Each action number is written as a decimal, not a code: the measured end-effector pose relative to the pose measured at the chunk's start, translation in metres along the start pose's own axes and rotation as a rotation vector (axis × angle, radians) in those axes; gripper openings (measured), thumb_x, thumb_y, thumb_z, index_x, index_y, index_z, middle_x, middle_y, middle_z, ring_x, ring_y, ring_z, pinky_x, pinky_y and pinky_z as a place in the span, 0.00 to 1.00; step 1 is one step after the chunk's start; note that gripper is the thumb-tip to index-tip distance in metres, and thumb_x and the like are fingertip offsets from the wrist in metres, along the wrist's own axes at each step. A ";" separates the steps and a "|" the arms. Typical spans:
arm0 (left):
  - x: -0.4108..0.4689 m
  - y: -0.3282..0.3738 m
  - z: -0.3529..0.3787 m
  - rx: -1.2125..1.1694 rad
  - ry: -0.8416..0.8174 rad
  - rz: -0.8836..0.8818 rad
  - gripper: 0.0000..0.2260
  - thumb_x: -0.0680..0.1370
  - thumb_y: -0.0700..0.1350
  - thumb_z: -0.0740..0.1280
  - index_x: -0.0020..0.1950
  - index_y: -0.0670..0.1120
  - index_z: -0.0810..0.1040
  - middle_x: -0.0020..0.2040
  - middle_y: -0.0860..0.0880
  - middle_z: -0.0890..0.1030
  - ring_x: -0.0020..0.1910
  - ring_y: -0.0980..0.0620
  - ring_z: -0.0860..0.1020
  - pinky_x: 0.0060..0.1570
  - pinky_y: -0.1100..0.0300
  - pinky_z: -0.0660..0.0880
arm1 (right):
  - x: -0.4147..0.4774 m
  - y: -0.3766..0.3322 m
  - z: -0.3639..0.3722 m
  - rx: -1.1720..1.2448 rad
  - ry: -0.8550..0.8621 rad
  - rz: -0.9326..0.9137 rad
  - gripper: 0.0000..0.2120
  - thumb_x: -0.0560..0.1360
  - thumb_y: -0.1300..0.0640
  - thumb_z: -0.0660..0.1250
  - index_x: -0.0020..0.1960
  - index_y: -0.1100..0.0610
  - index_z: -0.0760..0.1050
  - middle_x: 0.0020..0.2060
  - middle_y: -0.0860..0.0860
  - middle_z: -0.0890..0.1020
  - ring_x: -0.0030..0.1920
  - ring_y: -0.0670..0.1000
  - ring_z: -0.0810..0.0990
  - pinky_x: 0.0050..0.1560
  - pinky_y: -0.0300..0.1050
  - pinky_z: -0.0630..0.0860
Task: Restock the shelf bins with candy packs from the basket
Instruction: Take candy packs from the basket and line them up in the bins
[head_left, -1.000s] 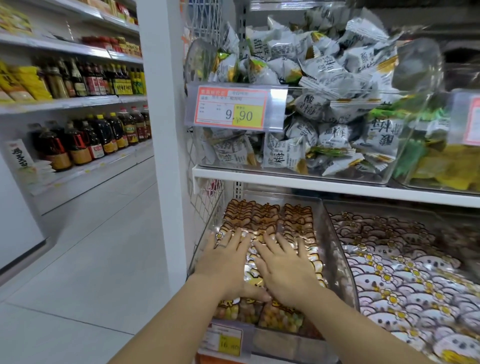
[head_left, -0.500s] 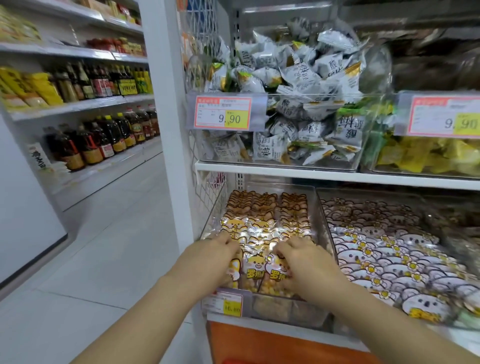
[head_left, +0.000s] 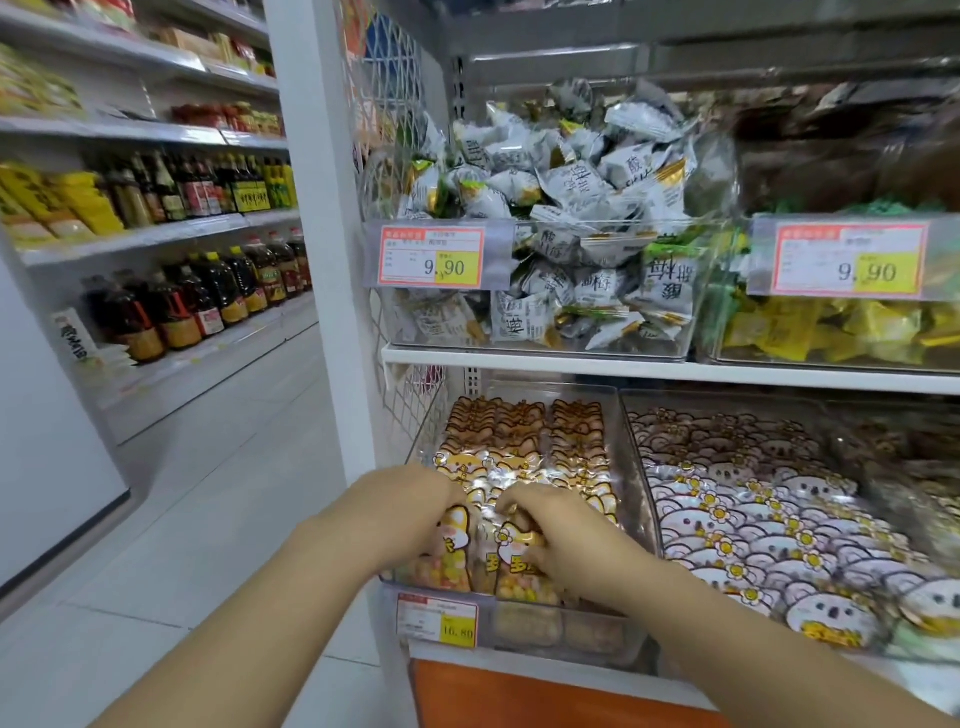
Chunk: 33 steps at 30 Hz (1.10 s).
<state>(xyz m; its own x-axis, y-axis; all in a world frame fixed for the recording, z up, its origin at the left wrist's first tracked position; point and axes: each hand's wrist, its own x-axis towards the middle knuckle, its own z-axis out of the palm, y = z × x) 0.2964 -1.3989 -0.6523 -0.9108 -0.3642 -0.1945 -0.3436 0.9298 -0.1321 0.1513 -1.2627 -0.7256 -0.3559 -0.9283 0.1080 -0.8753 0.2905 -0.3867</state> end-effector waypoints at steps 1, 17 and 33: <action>0.000 0.000 -0.003 -0.003 -0.017 0.001 0.10 0.76 0.43 0.69 0.57 0.48 0.77 0.54 0.46 0.80 0.54 0.44 0.78 0.45 0.56 0.72 | 0.003 -0.003 0.001 0.063 -0.006 0.010 0.20 0.73 0.65 0.70 0.59 0.46 0.71 0.45 0.43 0.73 0.44 0.46 0.72 0.45 0.44 0.72; 0.002 -0.004 -0.014 -0.200 0.021 0.126 0.07 0.80 0.48 0.69 0.44 0.50 0.74 0.43 0.51 0.78 0.42 0.51 0.74 0.41 0.55 0.68 | -0.016 -0.010 -0.070 0.672 -0.170 0.128 0.18 0.76 0.64 0.70 0.62 0.50 0.76 0.52 0.45 0.84 0.52 0.47 0.84 0.59 0.47 0.79; 0.024 0.035 0.034 -0.274 0.138 -0.089 0.13 0.74 0.52 0.73 0.55 0.54 0.75 0.56 0.53 0.78 0.54 0.49 0.79 0.46 0.57 0.72 | -0.024 -0.004 -0.037 -0.725 -0.036 0.156 0.26 0.74 0.54 0.70 0.70 0.52 0.69 0.65 0.54 0.73 0.67 0.58 0.68 0.66 0.56 0.63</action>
<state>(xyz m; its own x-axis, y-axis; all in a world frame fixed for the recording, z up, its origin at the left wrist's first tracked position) 0.2704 -1.3770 -0.6950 -0.8902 -0.4519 -0.0576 -0.4555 0.8810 0.1277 0.1508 -1.2333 -0.6928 -0.4938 -0.8670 0.0667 -0.8164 0.4887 0.3078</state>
